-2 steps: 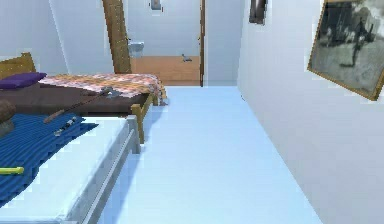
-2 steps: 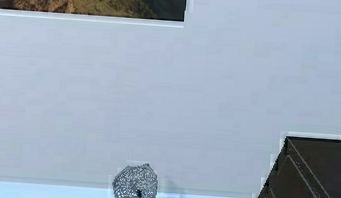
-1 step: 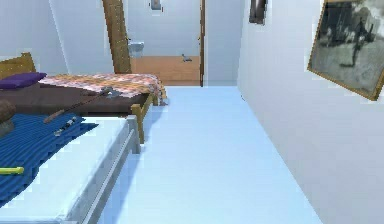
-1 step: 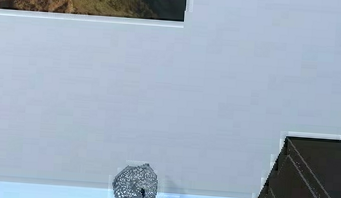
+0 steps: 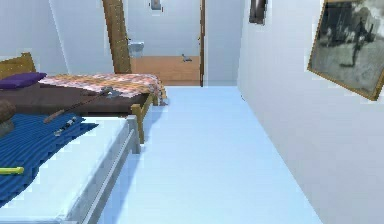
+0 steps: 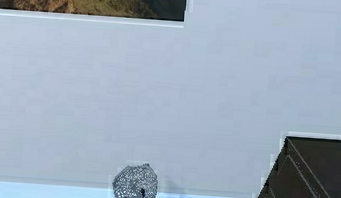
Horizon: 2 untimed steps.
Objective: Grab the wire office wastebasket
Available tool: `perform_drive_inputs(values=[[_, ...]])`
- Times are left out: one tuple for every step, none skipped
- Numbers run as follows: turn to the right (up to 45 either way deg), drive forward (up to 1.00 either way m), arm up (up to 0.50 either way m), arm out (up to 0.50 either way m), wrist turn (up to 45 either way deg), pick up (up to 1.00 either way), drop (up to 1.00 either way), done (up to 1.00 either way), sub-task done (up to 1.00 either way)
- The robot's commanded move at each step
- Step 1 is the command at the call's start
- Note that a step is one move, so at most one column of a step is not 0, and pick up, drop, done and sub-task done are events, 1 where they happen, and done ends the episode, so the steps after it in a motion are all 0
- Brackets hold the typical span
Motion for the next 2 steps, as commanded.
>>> perform_drive_inputs(values=[[0.0, 0.00, 0.10, 0.00, 0.0, 0.00, 0.00, 0.00, 0.00], [0.0, 0.00, 0.00, 0.00, 0.0, 0.00, 0.00, 1.00, 0.00]])
